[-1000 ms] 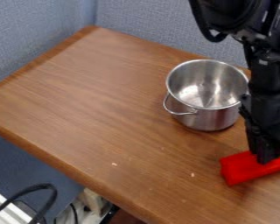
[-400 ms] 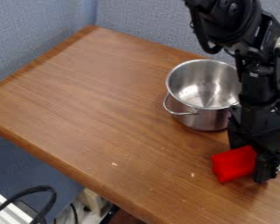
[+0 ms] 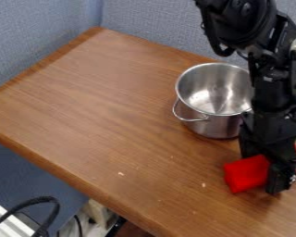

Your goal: Move the red object from the metal pot to the table

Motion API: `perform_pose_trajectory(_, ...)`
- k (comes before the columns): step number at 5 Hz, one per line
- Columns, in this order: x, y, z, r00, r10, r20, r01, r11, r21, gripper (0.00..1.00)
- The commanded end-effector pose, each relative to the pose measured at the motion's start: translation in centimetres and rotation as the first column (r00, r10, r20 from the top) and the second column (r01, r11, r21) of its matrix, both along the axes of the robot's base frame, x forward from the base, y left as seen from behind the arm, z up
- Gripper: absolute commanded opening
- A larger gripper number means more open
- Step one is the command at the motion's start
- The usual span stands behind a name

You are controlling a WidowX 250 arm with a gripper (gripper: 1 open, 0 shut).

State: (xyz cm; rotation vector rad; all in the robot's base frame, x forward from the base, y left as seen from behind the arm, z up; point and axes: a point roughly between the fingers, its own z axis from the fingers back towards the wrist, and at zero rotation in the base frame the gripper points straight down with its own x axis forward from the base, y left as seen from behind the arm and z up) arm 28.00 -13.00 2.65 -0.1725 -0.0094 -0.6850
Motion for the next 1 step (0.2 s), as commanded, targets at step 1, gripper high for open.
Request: perform_pose_trajectory(1,0.87,0.43,1.61,0.999,0.017,0.047,-0.017,1.0,-0.013,1.0)
